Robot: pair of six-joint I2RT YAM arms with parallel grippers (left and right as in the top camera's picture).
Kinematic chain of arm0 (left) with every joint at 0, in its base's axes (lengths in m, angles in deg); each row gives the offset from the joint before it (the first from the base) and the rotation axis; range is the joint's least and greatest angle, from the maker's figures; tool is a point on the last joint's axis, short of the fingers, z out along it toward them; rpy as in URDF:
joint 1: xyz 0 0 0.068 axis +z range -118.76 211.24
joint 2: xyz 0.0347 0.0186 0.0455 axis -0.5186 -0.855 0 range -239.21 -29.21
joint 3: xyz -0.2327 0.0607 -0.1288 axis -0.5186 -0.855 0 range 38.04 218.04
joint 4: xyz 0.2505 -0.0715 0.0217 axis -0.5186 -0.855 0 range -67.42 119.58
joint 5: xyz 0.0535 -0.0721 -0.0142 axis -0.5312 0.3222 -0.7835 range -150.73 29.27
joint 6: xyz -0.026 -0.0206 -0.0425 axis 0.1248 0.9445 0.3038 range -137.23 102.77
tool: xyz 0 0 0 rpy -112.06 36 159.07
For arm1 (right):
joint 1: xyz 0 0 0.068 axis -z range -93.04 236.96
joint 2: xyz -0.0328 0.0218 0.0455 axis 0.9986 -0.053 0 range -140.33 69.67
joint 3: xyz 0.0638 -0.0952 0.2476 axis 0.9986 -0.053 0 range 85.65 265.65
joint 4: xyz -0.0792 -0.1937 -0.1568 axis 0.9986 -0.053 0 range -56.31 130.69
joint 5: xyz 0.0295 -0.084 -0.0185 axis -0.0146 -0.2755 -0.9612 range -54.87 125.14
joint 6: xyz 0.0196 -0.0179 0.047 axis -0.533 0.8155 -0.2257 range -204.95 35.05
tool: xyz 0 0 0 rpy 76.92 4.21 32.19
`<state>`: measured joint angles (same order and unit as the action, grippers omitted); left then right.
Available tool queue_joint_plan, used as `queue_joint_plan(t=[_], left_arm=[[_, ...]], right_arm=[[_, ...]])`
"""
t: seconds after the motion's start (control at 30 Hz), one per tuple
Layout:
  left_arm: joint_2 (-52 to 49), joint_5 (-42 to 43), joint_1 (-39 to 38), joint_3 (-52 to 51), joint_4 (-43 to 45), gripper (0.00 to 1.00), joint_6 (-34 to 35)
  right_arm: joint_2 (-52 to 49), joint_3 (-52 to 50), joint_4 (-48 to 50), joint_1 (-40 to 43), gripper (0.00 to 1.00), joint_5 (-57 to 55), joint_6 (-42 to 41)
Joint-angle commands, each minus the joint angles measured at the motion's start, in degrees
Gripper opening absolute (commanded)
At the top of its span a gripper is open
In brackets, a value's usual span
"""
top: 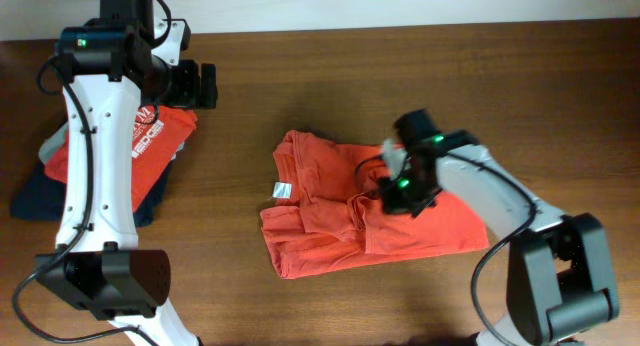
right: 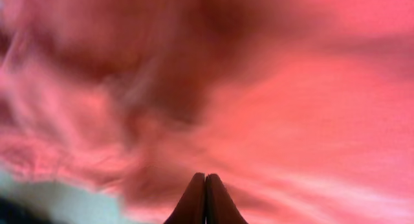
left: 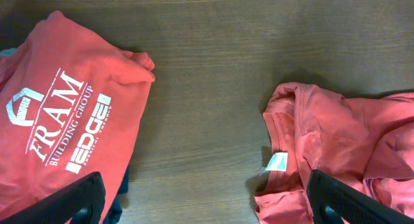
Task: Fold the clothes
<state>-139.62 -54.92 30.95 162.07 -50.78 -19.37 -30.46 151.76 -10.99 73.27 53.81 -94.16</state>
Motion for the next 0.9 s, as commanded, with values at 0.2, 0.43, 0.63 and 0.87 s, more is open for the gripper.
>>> queue_joint_plan(t=[0.2,0.43,0.63,0.87], left_arm=[[0.2,0.4,0.0,0.6,0.1,0.99,-0.1],[0.2,0.5,0.0,0.6,0.1,0.99,-0.1],[0.2,0.4,0.0,0.6,0.1,0.99,-0.1],[0.2,0.5,0.0,0.6,0.1,0.99,-0.1]], right_arm=[[-5.8,0.4,5.4,2.4,0.04,4.4,-4.8],[-8.6,0.4,21.7,-4.7,0.04,14.3,-9.7],[-8.5,0.5,37.9,-7.0,0.04,15.4,-12.2],[-3.4,2.7,26.7,-1.4,0.04,15.2,-5.3]])
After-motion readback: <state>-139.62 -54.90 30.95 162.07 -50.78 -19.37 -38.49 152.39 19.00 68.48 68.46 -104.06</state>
